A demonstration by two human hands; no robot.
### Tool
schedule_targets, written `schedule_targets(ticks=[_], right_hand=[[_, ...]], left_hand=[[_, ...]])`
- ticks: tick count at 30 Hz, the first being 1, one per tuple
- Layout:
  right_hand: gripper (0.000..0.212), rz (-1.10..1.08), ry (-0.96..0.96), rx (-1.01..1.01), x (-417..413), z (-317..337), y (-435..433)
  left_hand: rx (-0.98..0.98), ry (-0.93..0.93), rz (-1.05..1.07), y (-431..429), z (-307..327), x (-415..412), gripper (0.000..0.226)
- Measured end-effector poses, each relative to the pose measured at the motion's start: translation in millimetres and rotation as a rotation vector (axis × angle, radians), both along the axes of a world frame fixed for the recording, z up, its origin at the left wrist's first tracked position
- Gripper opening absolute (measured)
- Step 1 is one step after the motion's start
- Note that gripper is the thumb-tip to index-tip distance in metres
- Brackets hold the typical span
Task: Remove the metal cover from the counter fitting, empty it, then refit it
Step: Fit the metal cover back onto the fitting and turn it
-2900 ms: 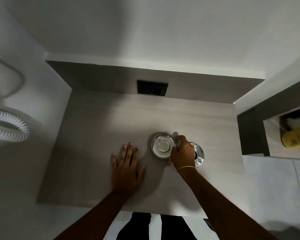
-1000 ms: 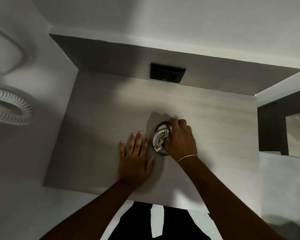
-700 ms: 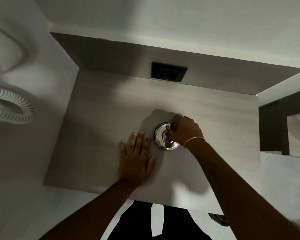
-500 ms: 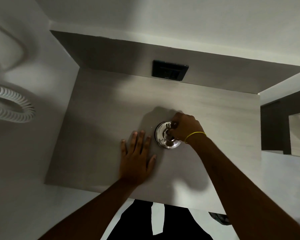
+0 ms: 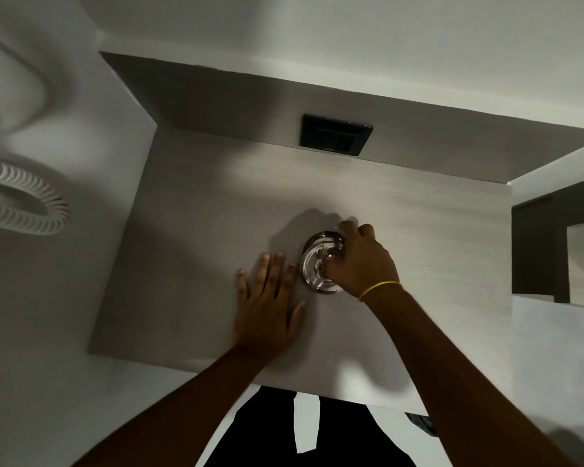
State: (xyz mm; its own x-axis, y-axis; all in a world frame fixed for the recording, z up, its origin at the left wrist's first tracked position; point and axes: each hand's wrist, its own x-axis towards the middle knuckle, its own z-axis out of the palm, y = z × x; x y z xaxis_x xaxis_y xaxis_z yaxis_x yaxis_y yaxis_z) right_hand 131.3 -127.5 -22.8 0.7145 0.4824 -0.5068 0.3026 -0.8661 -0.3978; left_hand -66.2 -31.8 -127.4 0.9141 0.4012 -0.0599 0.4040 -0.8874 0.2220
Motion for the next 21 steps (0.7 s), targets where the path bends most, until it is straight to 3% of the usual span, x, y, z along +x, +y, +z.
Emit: schedule_targets(ticks=[8,14,21], right_hand=[[0.093,0.246,-0.156,0.046,-14,2,-7],[0.114,0.612,-0.254,-0.164,-30,3,-10],[0.099,0.622,-0.246,-0.14,-22,-8,-4]], left_hand=[[-0.008,0.016,0.001,-1,2,2,0.077],[-0.023,0.023,0.009,-1,2,2,0.079],[-0.025,0.035,0.007,-1,1,3,0.077]])
